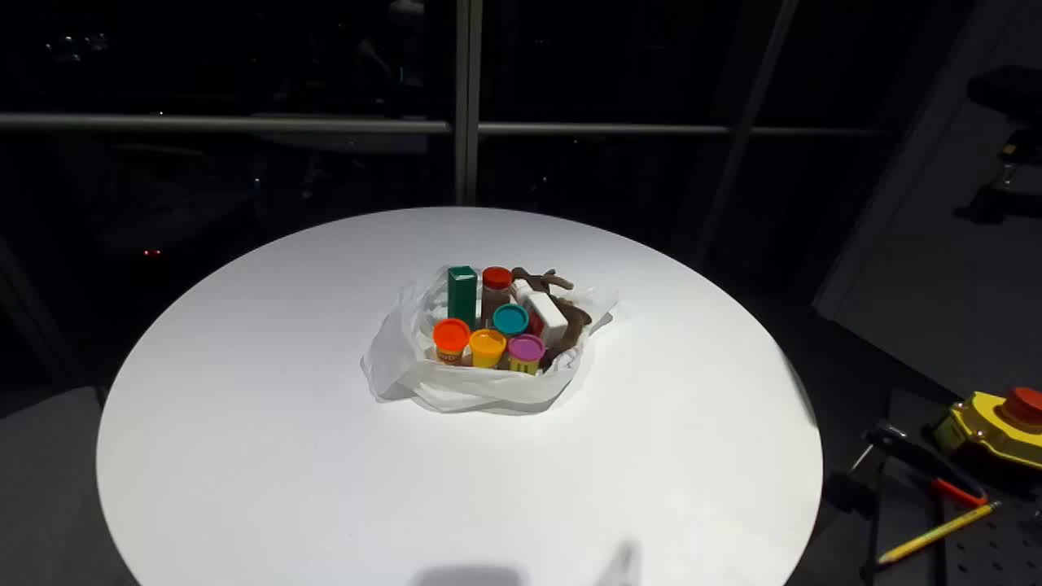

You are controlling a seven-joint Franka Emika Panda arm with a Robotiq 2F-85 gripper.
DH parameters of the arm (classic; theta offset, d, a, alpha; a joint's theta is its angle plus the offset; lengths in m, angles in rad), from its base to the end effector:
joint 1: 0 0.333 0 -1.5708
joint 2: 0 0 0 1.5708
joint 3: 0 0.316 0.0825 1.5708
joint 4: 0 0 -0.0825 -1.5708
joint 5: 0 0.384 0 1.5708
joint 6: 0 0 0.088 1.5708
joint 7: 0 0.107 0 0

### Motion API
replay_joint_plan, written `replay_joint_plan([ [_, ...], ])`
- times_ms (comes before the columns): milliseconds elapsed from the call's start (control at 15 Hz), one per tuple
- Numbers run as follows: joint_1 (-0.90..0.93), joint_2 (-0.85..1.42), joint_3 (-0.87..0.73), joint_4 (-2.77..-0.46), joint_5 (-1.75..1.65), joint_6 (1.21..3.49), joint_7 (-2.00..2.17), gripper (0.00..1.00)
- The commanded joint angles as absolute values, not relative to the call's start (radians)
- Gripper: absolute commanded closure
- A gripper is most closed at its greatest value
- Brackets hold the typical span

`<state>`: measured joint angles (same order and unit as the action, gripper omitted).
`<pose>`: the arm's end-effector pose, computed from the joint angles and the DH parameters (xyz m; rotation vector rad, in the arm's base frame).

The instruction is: Remove the objects from the plastic bag and put them on the table.

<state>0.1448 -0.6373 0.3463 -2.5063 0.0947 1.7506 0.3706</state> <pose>0.3020 0.1782 0.4711 2.9801 0.0265 -0.1339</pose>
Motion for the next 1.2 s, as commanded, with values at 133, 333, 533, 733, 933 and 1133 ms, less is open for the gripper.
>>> replay_joint_plan([
  [133,0.158,-0.637,0.336,-2.494,0.088,1.750,0.377,0.00],
  [333,0.158,-0.637,0.336,-2.493,0.088,1.750,0.377,0.00],
  [533,0.150,-0.621,0.332,-2.489,0.082,1.764,0.371,0.00],
  [733,0.089,-0.534,0.321,-2.460,0.040,1.847,0.415,0.00],
  [933,0.035,-0.400,0.296,-2.423,-0.019,1.950,0.433,0.00],
  [1133,-0.002,-0.228,0.279,-2.359,-0.074,2.088,0.493,0.00],
])
